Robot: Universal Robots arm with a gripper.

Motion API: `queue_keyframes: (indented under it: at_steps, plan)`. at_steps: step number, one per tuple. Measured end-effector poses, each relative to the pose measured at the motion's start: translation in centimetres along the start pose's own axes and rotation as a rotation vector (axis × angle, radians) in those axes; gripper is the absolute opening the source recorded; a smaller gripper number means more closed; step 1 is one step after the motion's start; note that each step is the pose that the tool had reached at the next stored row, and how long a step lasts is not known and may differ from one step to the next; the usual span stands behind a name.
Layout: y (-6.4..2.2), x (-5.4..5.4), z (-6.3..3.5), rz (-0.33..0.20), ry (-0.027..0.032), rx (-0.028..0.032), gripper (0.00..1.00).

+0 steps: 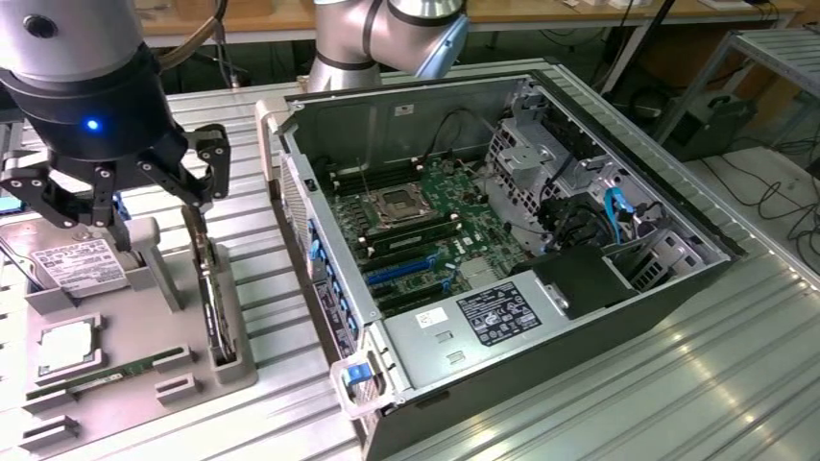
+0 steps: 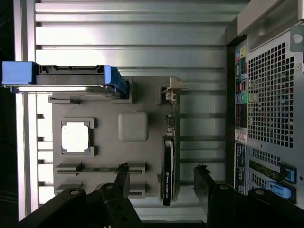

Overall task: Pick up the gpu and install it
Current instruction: 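Pick up the gpu and move the gpu toward the slot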

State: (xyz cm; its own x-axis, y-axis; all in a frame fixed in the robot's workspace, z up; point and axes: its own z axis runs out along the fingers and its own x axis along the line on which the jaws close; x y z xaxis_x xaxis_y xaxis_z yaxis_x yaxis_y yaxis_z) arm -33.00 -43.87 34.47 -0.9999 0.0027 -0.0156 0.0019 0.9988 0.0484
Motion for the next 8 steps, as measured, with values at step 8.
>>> queue_keyframes:
  at_steps: [8]
  plan:
    - [-0.26, 0.0, 1.38, -0.008, 0.0003, 0.0002, 0.66]
